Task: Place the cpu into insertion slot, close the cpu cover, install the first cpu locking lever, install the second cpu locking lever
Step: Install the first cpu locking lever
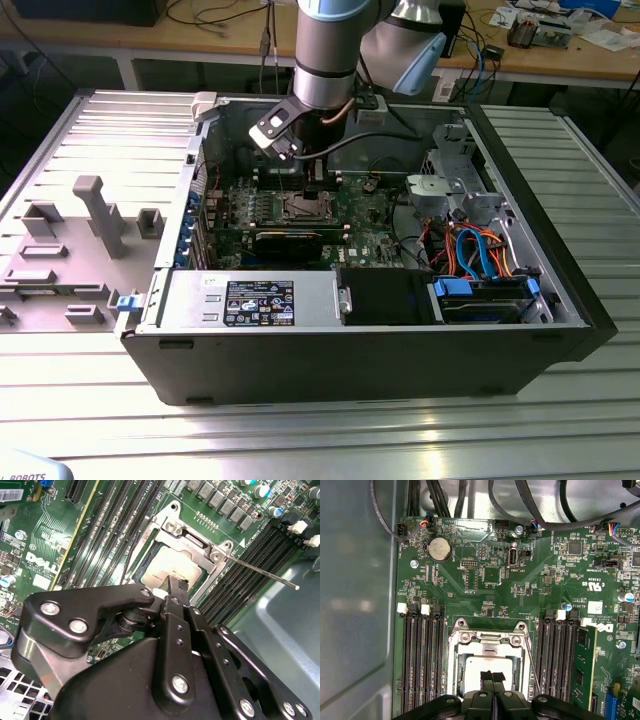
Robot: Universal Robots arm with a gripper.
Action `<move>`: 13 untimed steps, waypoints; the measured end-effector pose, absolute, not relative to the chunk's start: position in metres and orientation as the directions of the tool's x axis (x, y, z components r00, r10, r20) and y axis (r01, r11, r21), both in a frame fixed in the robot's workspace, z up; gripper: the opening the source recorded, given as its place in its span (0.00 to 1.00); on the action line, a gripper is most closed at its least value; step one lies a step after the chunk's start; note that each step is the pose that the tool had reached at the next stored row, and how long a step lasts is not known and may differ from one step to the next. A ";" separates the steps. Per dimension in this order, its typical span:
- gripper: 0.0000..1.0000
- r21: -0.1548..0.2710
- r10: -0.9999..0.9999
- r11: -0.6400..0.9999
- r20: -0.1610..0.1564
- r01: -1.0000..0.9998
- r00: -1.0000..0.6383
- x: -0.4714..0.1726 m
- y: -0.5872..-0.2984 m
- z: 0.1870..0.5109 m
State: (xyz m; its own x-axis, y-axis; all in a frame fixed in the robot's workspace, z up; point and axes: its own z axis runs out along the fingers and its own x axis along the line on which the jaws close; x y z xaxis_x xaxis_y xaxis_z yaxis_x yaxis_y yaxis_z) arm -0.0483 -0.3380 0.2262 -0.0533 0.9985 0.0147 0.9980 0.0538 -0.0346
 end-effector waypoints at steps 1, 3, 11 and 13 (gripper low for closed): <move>0.11 -0.035 0.998 0.054 0.015 0.998 -0.053 -0.048 -0.338 0.227; 0.11 -0.034 0.998 0.054 0.015 0.998 -0.053 -0.048 -0.338 0.227; 0.11 -0.035 0.998 0.054 0.015 0.998 -0.053 -0.048 -0.338 0.233; 0.11 -0.035 0.998 0.054 0.015 0.998 -0.053 -0.048 -0.338 0.235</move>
